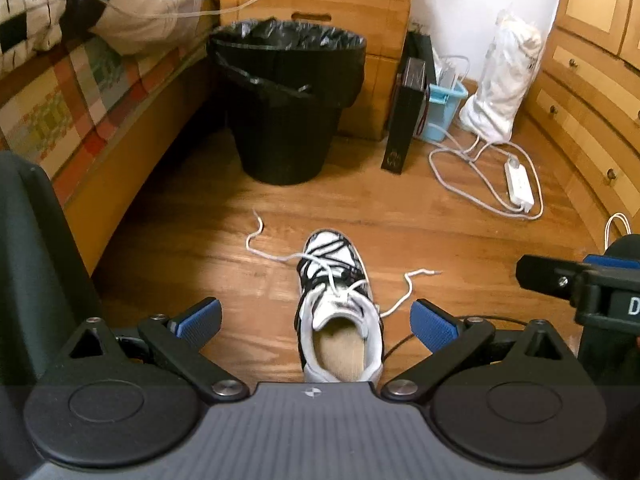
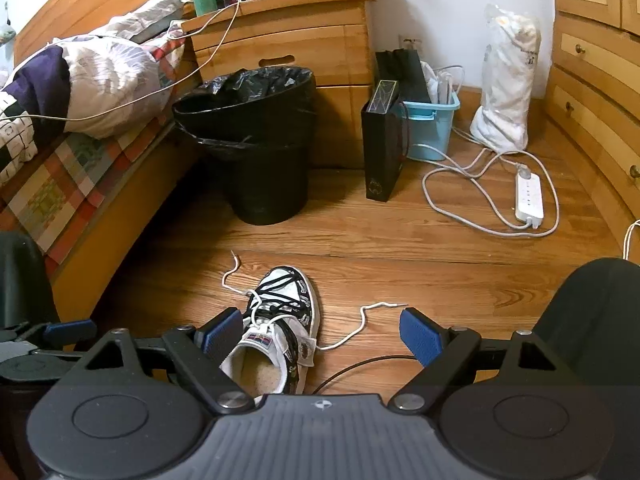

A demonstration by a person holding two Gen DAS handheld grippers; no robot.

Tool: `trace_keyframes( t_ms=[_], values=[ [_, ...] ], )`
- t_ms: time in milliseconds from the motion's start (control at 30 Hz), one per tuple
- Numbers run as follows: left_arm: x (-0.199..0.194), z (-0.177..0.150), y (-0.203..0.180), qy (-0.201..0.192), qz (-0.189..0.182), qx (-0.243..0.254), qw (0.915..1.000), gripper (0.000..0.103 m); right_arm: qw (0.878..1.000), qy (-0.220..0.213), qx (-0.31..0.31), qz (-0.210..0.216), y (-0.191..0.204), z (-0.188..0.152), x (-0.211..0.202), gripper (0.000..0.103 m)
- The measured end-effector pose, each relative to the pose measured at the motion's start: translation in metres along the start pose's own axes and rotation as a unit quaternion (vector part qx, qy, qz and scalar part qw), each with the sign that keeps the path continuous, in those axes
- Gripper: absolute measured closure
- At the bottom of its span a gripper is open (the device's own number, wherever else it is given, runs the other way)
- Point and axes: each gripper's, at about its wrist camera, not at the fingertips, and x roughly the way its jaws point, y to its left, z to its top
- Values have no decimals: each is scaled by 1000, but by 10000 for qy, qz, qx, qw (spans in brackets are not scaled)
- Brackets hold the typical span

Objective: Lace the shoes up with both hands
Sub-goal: 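Move both tools toward the white sneaker's loose white laces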

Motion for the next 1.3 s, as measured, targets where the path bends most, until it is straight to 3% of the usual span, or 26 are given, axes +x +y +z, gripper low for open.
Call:
trace_keyframes(
  t_ms=[733, 933, 1000, 1133, 1300],
  values=[
    [3, 2, 7, -169, 76, 8, 9998, 0, 10000, -37, -11, 70, -6, 0, 8, 14],
    [18, 18, 18, -187, -14, -36, 9998, 0, 9990, -176, -365, 165, -3, 18, 40, 20],
    [24, 22, 20, -256, -44, 24, 9997, 0, 9986, -199, -463, 169, -2, 28, 54, 29],
    [35, 25, 23, -254, -30, 33, 9997, 0, 9982, -211, -526, 209, -2, 40, 78, 30],
    [48, 30, 26, -251, -12, 44, 9997, 0, 9976, -27, -339, 609, -5, 52, 112, 34]
  ],
)
